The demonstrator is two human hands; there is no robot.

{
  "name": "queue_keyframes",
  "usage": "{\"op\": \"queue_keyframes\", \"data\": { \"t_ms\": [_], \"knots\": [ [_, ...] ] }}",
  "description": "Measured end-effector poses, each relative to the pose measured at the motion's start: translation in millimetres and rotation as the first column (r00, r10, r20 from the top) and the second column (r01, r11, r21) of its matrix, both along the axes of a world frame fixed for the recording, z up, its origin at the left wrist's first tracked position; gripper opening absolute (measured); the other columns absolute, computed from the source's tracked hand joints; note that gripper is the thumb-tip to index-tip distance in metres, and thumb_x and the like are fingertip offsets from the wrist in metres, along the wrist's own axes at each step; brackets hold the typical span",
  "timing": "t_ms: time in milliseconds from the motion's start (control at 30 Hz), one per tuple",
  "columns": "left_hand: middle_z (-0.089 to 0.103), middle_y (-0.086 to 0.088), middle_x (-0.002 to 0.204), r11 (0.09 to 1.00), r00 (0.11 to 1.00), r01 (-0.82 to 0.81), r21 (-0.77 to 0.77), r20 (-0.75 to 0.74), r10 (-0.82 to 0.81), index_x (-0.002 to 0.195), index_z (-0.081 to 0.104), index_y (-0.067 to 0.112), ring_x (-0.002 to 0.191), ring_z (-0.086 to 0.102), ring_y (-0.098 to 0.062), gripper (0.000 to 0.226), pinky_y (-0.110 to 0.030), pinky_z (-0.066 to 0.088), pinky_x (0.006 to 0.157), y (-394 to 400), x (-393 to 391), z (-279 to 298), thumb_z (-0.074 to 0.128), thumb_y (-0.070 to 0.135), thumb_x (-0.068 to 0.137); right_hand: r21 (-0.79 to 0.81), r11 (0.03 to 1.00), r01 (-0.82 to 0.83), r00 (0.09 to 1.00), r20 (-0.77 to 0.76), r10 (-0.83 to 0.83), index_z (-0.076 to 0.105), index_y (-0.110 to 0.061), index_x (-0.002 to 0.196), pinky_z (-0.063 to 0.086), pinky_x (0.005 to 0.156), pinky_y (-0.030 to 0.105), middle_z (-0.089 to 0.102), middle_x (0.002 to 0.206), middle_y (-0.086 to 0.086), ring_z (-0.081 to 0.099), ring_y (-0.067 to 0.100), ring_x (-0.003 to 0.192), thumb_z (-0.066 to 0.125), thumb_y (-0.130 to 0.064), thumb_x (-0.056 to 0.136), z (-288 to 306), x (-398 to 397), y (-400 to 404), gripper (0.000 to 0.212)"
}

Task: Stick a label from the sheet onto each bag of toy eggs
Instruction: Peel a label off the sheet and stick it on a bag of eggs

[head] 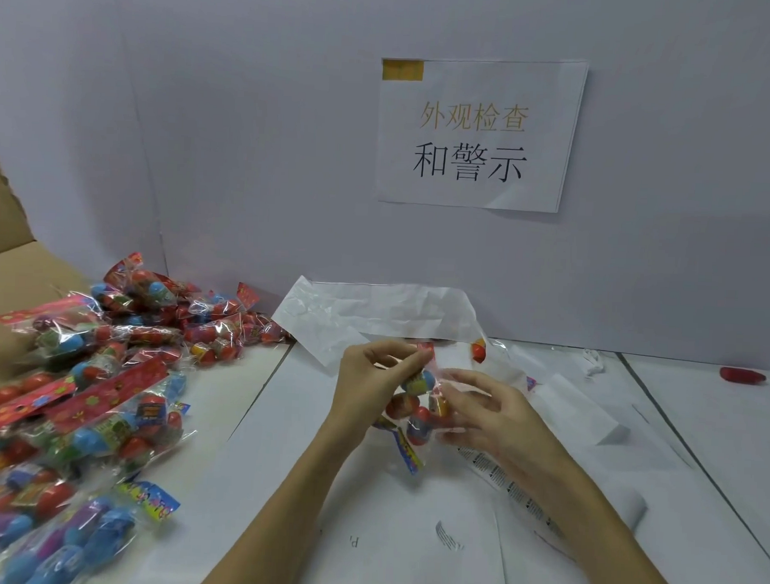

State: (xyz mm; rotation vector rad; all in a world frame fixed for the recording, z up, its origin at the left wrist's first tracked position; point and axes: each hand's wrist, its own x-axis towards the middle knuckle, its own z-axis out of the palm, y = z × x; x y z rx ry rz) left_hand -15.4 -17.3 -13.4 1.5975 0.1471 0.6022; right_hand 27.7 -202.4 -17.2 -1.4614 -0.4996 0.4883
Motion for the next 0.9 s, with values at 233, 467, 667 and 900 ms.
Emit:
{"op": "queue_keyframes", "data": {
  "t_ms": [233, 467, 667, 900],
  "knots": [
    [0.070, 0.011, 0.113, 0.998, 0.984, -0.036, 0.043, -0.174, 0.043, 0.126, 0.065, 0.029, 0.102, 0.067, -0.008, 0.063, -0.016, 0.054, 0.077, -2, 2, 2, 0.069, 0.073, 0.081, 0.227, 0.944, 0.241, 0.966, -0.155, -0.209, 0.065, -0.004, 0.123, 0.064, 0.088, 0.043, 0.074, 0.117, 0.021, 0.076, 0.035, 0.104, 0.069, -0.011, 0.099, -2, 12, -1, 0.026],
    [0.076, -0.001, 0.086, 0.990, 0.993, 0.099, -0.101, -0.057, -0.106, 0.102, 0.079, 0.011, 0.075, 0.068, -0.010, 0.022, -0.021, 0.053, 0.067, 2, 1, -2, 0.060, 0.022, 0.106, 0.156, 0.987, -0.032, 0.984, -0.167, 0.058, 0.062, -0.012, 0.134, 0.058, 0.097, 0.054, 0.075, 0.119, 0.022, 0.073, 0.044, 0.109, 0.077, -0.023, 0.093, 2, 3, -4, 0.045],
    [0.064, 0.004, 0.105, 0.947, 0.963, -0.268, 0.176, 0.081, 0.258, 0.108, 0.062, 0.018, 0.091, 0.064, -0.015, 0.031, -0.016, 0.054, 0.069, -3, 3, -2, 0.082, 0.030, 0.088, 0.180, 0.983, 0.044, 0.970, -0.243, 0.001, 0.064, -0.001, 0.129, 0.064, 0.084, 0.038, 0.076, 0.115, 0.022, 0.075, 0.037, 0.106, 0.066, -0.020, 0.101, 1, 1, 1, 0.034],
    [0.073, 0.012, 0.108, 0.989, 0.988, 0.149, 0.014, -0.038, -0.148, 0.112, 0.068, 0.027, 0.101, 0.071, -0.008, 0.051, -0.023, 0.059, 0.083, -17, -1, -1, 0.062, 0.071, 0.088, 0.109, 0.982, 0.151, 0.962, 0.214, -0.172, 0.069, -0.027, 0.119, 0.055, 0.101, 0.024, 0.077, 0.119, -0.009, 0.070, 0.008, 0.117, 0.076, -0.026, 0.093, -4, -8, 10, 0.027]
  ]
}}
